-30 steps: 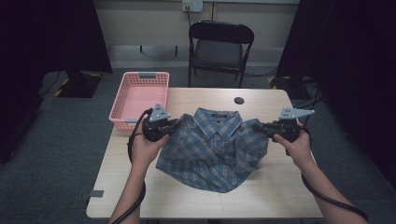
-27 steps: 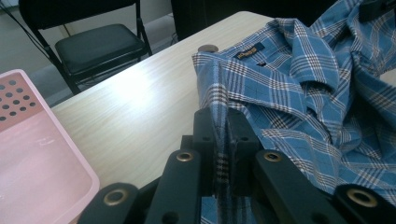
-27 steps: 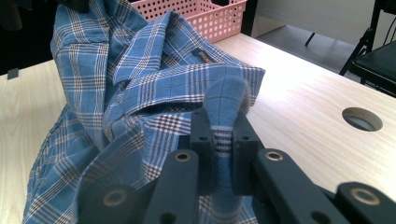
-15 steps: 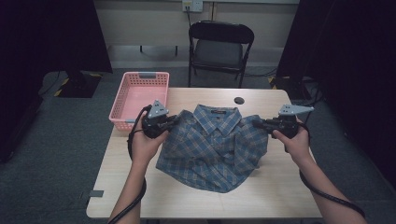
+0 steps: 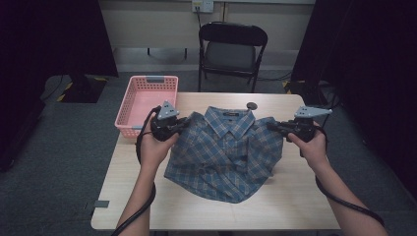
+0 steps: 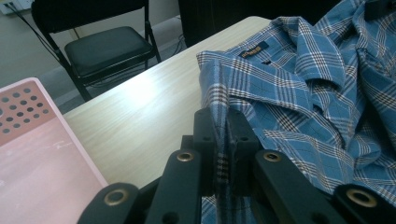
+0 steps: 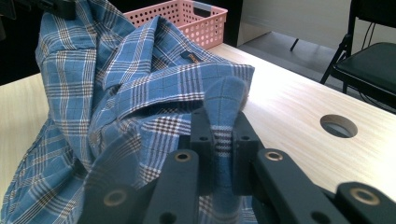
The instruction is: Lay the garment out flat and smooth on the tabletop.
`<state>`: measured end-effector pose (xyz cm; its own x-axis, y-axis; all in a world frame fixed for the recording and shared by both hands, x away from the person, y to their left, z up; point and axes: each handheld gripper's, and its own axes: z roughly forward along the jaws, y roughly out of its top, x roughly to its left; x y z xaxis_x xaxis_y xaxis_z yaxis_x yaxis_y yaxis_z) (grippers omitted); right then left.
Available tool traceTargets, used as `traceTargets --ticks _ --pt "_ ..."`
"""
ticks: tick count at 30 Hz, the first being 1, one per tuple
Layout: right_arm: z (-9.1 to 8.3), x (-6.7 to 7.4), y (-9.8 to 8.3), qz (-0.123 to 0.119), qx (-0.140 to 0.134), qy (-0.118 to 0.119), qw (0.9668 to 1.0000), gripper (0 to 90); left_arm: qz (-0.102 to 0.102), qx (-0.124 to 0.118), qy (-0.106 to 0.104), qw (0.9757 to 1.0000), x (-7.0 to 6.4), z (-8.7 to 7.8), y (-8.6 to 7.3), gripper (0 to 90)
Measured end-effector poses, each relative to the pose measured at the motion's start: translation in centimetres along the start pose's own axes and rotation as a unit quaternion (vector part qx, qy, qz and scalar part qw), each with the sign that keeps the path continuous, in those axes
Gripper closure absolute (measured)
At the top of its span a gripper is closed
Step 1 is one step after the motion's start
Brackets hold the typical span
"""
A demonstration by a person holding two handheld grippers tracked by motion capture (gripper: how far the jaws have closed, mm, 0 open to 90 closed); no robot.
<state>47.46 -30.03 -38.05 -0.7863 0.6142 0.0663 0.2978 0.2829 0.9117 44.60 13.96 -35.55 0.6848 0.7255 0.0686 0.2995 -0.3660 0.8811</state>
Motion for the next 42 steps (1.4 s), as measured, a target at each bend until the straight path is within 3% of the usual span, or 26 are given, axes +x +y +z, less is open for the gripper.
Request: traceTargets --ticks 17,31,42 --pt "0.6 -0.6 1.5 -0.005 0.012 -0.020 0.9997 82.7 -0.005 -0.006 0.012 0.9999 0.6 0.6 1.2 84.5" --pt "0.9 -0.9 1.9 -0.003 0.016 -0.024 0.9996 82.4 0.004 -0.004 0.022 0.9997 0.6 1.0 1.7 84.5" --pt "1.3 -1.6 1.7 0.007 0.015 -0.027 0.9995 82.4 -0.004 -0.006 0.026 0.9996 1.1 1.3 1.6 84.5"
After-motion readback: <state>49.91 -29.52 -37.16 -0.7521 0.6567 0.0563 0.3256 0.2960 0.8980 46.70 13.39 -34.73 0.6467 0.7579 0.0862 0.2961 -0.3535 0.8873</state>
